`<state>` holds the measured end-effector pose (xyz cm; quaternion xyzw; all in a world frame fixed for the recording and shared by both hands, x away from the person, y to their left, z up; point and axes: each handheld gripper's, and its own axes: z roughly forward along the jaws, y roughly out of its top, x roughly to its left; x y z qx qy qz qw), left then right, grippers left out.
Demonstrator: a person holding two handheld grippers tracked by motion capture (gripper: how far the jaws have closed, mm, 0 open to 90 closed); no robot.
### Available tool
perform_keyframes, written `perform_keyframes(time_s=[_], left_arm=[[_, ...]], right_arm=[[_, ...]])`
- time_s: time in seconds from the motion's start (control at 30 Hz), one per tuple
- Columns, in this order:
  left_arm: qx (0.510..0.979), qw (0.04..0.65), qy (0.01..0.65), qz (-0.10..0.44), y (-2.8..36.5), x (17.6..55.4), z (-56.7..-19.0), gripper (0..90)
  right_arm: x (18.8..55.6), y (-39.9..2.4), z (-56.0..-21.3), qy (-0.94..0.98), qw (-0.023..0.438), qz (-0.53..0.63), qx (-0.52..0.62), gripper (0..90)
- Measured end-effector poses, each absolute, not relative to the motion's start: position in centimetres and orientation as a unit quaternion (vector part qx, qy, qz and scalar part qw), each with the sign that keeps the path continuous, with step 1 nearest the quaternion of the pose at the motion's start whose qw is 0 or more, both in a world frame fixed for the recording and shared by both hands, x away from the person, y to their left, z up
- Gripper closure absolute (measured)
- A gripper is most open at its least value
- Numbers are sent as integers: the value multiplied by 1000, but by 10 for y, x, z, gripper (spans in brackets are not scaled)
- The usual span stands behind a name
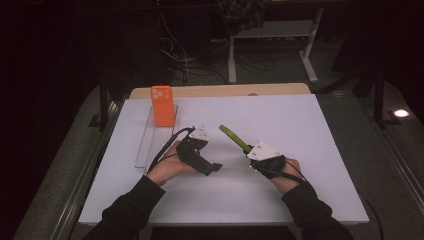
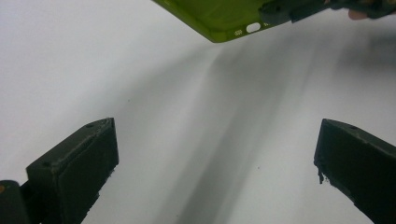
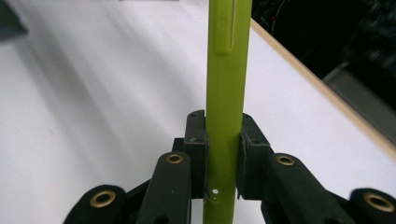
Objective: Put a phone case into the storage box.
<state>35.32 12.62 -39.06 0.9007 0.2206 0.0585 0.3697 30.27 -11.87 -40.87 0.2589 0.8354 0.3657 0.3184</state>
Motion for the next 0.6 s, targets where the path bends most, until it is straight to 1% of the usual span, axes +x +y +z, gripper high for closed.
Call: perform_keyframes(time_s=[0.17,0.4,0.5,0.6], left_arm=[[898,373,226,57,127,352,-390,0],[890,382,244,55,129,351,-392,0],[889,384,244,58,130,351,-391,0],[885,390,247,55,131,351,-391,0]], right_arm=[[308,-126,-406,824,272,396,301,756],[314,-132,-404,810,232,426,330,756],[316,-135,-403,793,200,448,361,756],[317,-137,-402,780,178,463,382,756]])
